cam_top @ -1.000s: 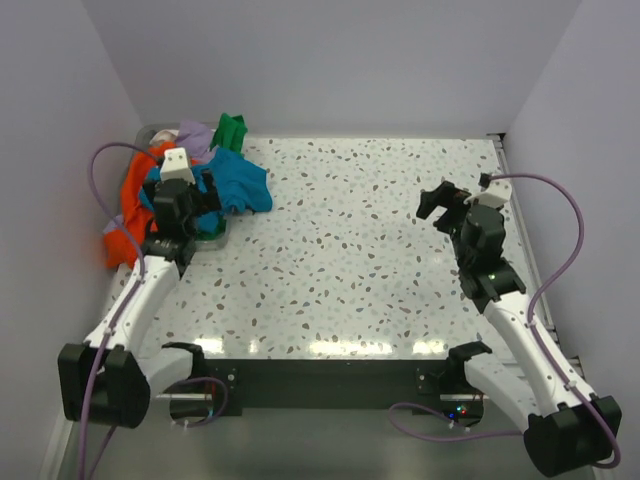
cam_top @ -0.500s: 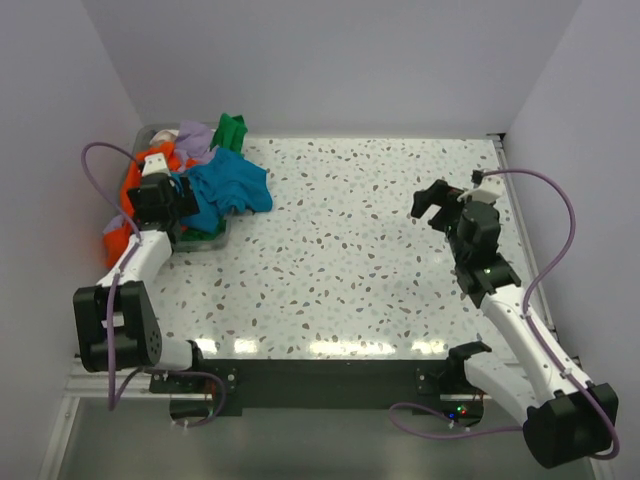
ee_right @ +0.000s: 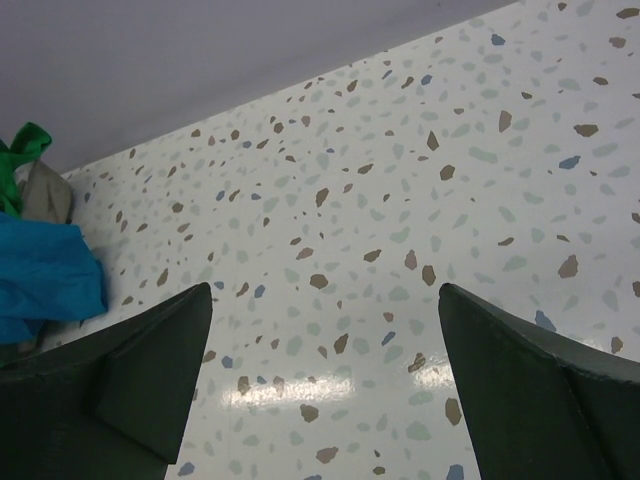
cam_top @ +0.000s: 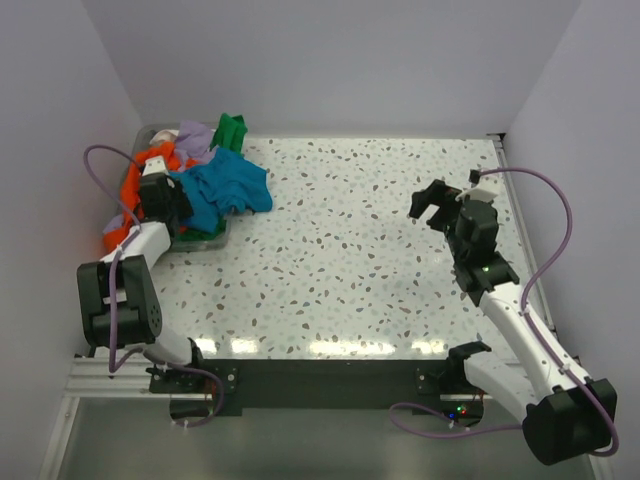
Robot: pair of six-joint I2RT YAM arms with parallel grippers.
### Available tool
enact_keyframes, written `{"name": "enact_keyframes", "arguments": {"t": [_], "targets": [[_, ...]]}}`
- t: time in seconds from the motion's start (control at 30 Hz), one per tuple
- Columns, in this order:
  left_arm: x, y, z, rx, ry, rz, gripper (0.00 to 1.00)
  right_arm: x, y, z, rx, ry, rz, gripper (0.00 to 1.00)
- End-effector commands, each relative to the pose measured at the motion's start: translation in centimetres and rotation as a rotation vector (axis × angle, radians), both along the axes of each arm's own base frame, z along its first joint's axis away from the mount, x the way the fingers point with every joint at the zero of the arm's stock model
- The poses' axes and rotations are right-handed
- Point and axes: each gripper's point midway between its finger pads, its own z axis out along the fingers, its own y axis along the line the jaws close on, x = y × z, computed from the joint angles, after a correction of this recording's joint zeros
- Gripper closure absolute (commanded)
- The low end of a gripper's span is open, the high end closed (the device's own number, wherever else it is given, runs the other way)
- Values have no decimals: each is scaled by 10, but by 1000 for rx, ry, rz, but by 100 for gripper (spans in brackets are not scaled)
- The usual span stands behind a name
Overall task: Fold and stack the t-shirts
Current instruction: Grab the tshirt from the pile
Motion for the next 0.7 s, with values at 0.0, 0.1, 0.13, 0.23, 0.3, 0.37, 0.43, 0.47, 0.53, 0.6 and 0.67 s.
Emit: {"name": "enact_keyframes", "arguments": {"t": [0.0, 0.1, 0.13, 0.23, 0.3, 0.37, 0.43, 0.47, 0.53, 0.6, 0.67], "targets": [[20, 1, 27, -13, -96, -12, 42, -1, 2, 20, 13, -68, 13, 1], [16, -2, 36, -15, -126, -22, 64, -2, 1, 20, 16, -73, 11, 1], [15, -3, 37, -16, -133, -27, 80, -3, 2, 20, 16, -71, 14, 1], [10, -8, 52, -21, -168, -42, 99, -3, 2, 21, 18, -73, 15, 1], [6, -12, 77, -25, -233, -55, 100, -2, 3, 21, 22, -71, 21, 1], [1, -18, 104, -30, -312, -74, 100, -1, 6, 20, 25, -69, 33, 1], [-3, -23, 124, -44, -368, -86, 100, 1, 8, 20, 26, -65, 42, 1], [-6, -30, 142, -49, -416, -112, 100, 3, 10, 19, 28, -57, 49, 1], [-8, -43, 166, -77, -483, -173, 100, 6, 13, 18, 27, -45, 61, 1], [-11, -64, 197, -97, -555, -262, 100, 8, 17, 18, 26, -38, 81, 1], [-12, -91, 217, -104, -591, -345, 100, 10, 21, 21, 29, -39, 98, 1]]}}
